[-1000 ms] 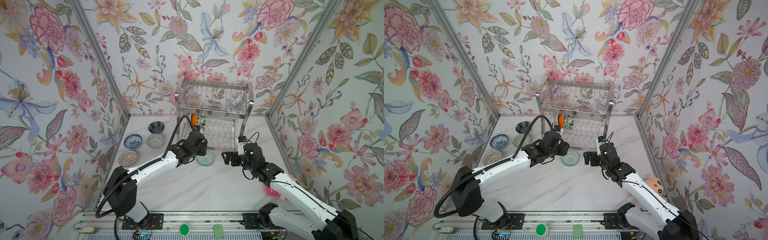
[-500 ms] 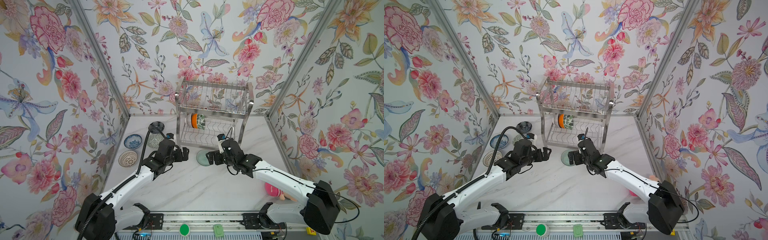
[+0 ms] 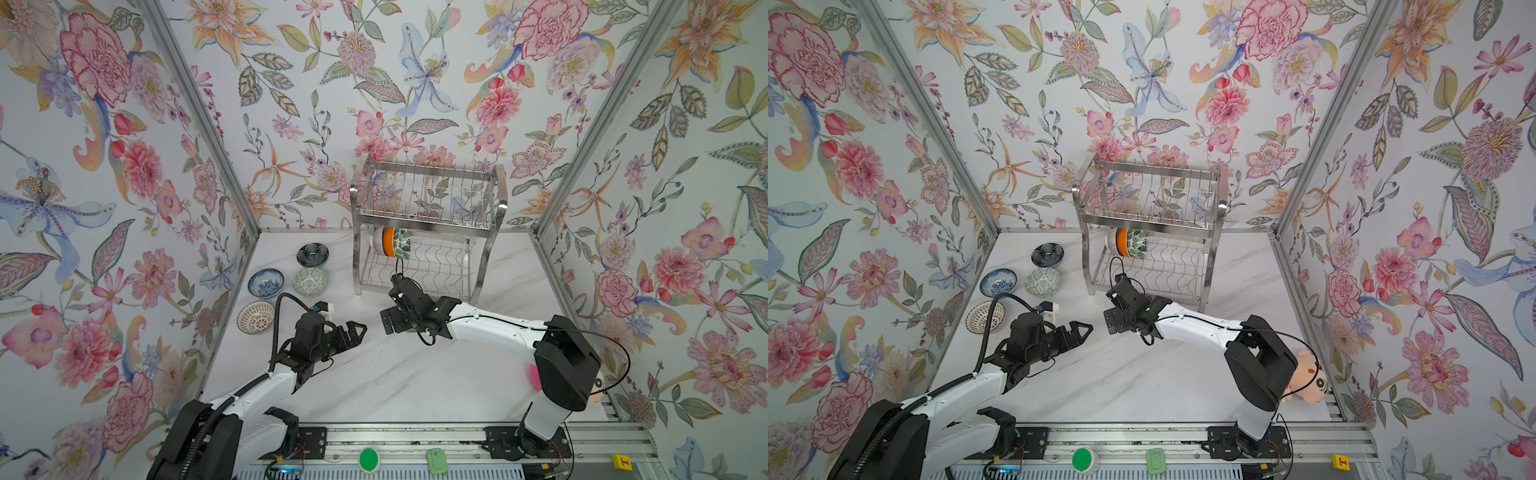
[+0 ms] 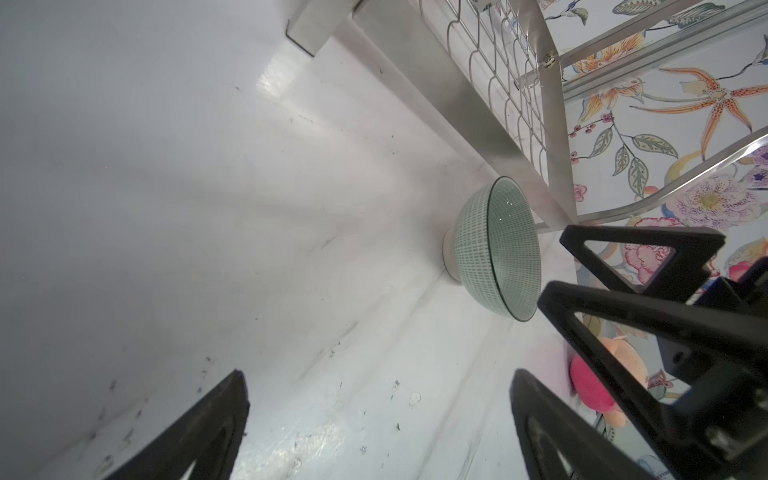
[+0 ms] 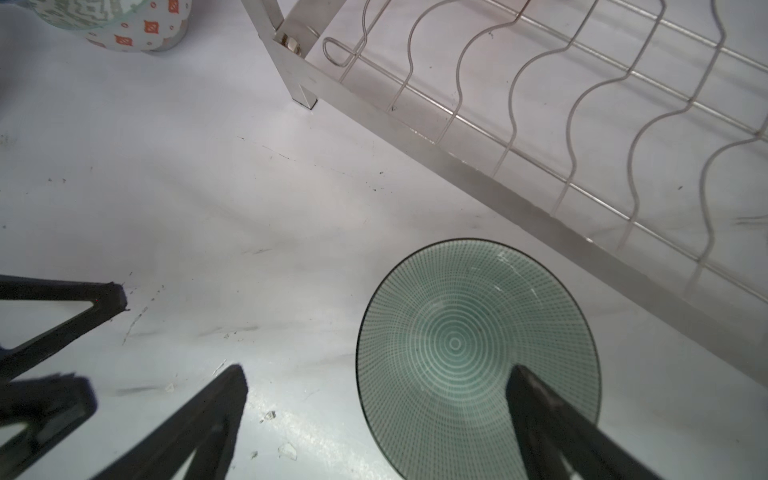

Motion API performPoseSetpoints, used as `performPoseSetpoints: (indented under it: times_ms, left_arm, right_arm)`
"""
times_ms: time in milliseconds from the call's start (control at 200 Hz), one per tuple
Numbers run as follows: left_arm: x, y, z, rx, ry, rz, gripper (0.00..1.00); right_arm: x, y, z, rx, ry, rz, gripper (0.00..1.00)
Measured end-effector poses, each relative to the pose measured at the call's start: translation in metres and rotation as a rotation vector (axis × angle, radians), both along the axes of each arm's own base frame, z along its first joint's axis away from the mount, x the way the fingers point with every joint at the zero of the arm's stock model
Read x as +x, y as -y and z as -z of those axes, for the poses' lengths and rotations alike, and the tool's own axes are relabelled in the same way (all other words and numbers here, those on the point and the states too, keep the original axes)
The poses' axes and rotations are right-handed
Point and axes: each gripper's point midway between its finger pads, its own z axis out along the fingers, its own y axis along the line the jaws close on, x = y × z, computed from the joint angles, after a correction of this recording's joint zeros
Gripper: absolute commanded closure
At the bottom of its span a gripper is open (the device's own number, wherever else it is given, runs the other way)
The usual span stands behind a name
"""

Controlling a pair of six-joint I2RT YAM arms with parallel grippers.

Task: Load the bowls into the dish rack
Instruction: 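Grasp the green bowl rim with the right gripper while the left gripper opens, then carry the green bowl with the right gripper into the rack while the left gripper withdraws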

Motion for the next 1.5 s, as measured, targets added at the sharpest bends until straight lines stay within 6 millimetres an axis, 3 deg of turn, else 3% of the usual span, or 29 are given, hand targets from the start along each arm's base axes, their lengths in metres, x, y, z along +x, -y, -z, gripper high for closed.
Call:
performPoseSetpoints:
  times_ms: [185, 440, 846, 1006, 1241, 1501]
  left_arm:
    - [0.002, 0.008, -0.011, -0.070, 0.041, 0.017, 0.01]
    - [0.002, 0.009, -0.014, -0.085, 0.070, 0.022, 0.01]
    - [0.004, 0.010, -0.010, -0.090, 0.058, 0.021, 0.01]
    - [0.004, 0.010, -0.010, -0.095, 0.056, 0.017, 0.00]
    - [0.004, 0.010, -0.008, -0.098, 0.050, 0.014, 0.01]
    - [0.004, 0.010, -0.011, -0.101, 0.058, 0.014, 0.01]
  right_arm:
    - [-0.004, 0.000, 0.026, -0.051, -0.048, -0.008, 0.03]
    - [-0.012, -0.005, 0.050, -0.099, -0.087, -0.031, 0.37]
    - [-0.008, -0.012, 0.041, -0.119, -0.055, -0.056, 0.80]
    - [-0.008, -0.009, 0.050, -0.151, -0.065, -0.056, 0.87]
    - [-0.003, -0.008, 0.047, -0.164, -0.035, -0.055, 0.97]
    - [-0.004, -0.007, 0.042, -0.161, -0.030, -0.054, 1.00]
